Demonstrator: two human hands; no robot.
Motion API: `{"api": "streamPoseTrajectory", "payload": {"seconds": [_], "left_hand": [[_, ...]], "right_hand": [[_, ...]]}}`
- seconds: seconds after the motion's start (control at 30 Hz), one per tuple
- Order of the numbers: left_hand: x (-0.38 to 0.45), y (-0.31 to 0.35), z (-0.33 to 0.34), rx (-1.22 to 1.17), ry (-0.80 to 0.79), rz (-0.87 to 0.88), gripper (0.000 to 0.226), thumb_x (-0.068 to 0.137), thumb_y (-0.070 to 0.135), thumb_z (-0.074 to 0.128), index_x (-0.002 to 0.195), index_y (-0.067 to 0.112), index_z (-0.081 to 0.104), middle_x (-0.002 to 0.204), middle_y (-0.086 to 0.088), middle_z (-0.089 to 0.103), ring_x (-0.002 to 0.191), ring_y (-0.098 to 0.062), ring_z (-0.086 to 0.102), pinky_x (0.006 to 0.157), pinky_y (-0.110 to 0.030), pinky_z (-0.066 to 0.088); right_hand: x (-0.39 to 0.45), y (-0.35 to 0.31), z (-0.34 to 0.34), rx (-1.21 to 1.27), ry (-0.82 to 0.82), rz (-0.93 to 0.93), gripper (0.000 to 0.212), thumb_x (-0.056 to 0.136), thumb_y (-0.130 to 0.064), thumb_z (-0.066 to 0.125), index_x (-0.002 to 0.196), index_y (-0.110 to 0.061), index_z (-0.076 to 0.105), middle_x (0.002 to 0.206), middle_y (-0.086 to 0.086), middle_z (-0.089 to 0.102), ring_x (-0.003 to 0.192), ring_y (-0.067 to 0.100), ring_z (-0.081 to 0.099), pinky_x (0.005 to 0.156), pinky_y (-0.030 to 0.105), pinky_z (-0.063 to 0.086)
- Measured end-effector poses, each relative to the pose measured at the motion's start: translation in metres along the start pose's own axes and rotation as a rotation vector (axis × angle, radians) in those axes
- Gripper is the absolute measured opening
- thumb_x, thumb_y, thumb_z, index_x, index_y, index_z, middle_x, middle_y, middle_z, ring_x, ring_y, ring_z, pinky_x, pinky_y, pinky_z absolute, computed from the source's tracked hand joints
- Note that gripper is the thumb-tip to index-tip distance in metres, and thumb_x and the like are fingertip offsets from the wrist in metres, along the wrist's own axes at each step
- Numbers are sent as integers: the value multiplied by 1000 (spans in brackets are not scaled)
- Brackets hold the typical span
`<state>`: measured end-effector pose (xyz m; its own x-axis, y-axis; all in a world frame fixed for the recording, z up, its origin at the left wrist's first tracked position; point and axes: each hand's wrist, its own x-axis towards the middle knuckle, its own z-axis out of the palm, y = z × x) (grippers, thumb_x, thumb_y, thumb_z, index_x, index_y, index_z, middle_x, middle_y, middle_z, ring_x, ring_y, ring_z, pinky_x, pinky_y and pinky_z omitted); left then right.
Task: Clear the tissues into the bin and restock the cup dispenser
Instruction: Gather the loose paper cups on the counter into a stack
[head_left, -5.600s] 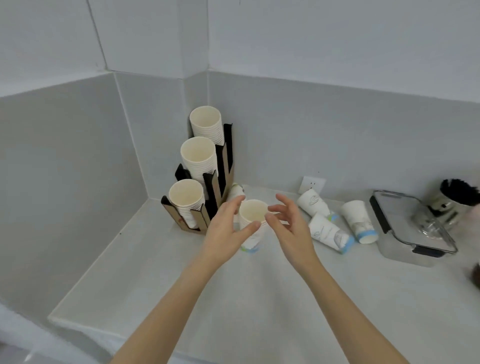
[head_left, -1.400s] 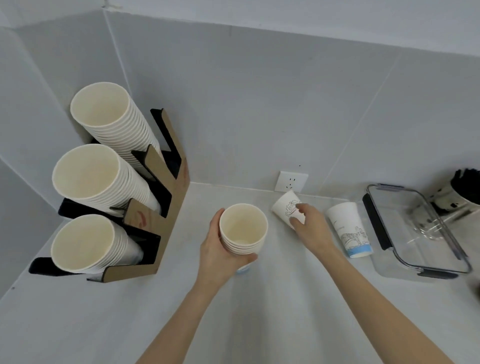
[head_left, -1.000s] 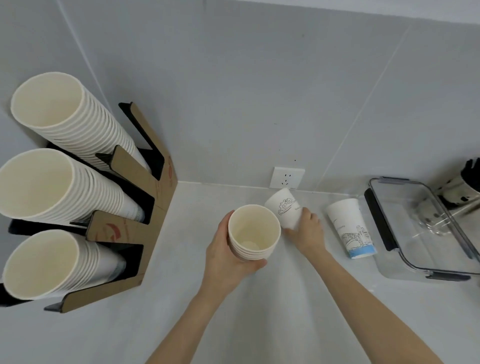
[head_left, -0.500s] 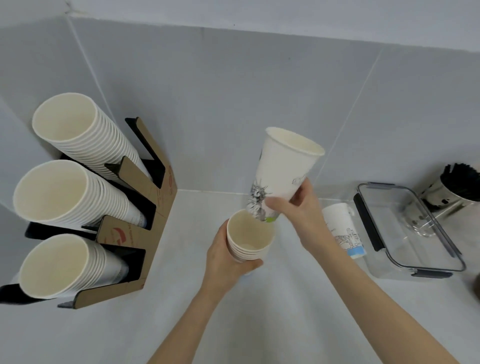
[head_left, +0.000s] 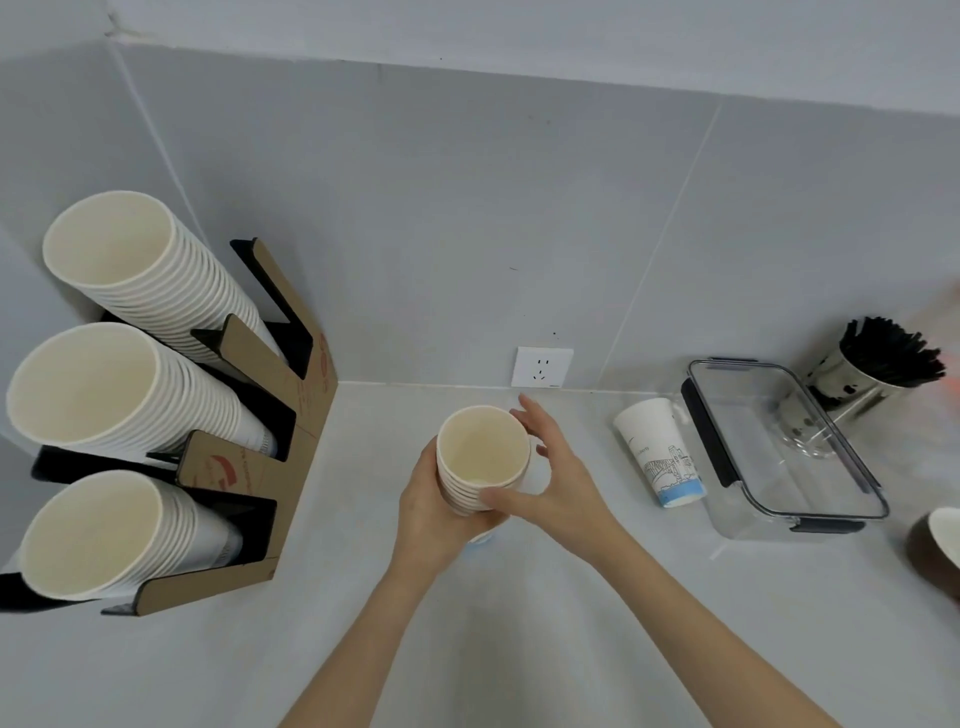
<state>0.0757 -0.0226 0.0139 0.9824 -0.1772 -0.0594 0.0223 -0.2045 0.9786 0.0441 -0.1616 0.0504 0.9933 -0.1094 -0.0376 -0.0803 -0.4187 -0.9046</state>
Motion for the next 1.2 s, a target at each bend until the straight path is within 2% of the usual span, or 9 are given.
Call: {"api": "streamPoseTrajectory", "payload": {"seconds": [0.07,0.17,0.3,0.43,0.6,0.77,0.87,1.07,1.2], "left_hand": [[0,0,1,-4,4,-3,79,47,15,88,100,50,40,101,27,55,95,8,53,72,-11,43],[1,0,3,-10,20,-5,79,46,14,88,101,47,42,101,27,55,95,2,54,74,-16,43],[5,3,12,3,-5,7,82,44,12,88,106,41,43,102,25,56,96,-3,56,77,-18,44],[11,9,29,8,-37,29,88,42,9,89,111,37,42,109,12,58,103,-15,56,89,-30,46],[9,9,50,-4,-98,47,88,43,7,88,106,46,42,110,17,58,106,-13,56,89,-28,44],[8,3,62,6,-107,49,88,42,10,89,107,46,42,112,15,59,107,-12,56,93,-31,46],[10,1,64,-7,-121,47,85,40,14,90,100,51,43,110,23,57,105,0,55,88,-25,44],[13,-5,64,6,-133,47,86,37,24,86,104,53,41,113,25,55,104,10,51,89,-20,44],[13,-5,64,10,-144,43,86,37,23,86,106,51,41,115,22,56,104,8,52,89,-22,45]], "right_hand": [[-2,1,0,-61,2,0,87,67,-36,78,140,-32,30,143,-14,37,129,-1,31,103,17,25],[-3,3,2,-120,9,-21,83,71,-39,74,141,-29,30,142,-17,34,128,-5,25,105,17,21],[-4,6,-13,1,9,85,81,72,-37,74,140,-32,31,136,-20,32,128,0,28,106,22,24],[1,34,-54,122,258,189,59,84,-34,62,137,-26,39,139,-8,45,125,8,41,109,31,32],[13,104,-102,-270,507,387,54,86,-18,58,134,-3,40,140,16,46,128,31,42,105,38,33],[25,142,-105,-568,444,470,69,81,-24,65,136,0,30,135,22,45,124,38,40,100,44,35],[33,156,-96,-679,421,473,75,79,-27,66,137,0,26,133,22,47,122,38,44,100,43,37],[41,158,-92,-502,444,554,73,76,-24,67,133,0,27,130,23,48,114,39,50,87,45,45],[42,127,-97,-7,532,447,86,71,-21,73,140,-5,24,118,7,57,100,27,61,85,38,49]]}}
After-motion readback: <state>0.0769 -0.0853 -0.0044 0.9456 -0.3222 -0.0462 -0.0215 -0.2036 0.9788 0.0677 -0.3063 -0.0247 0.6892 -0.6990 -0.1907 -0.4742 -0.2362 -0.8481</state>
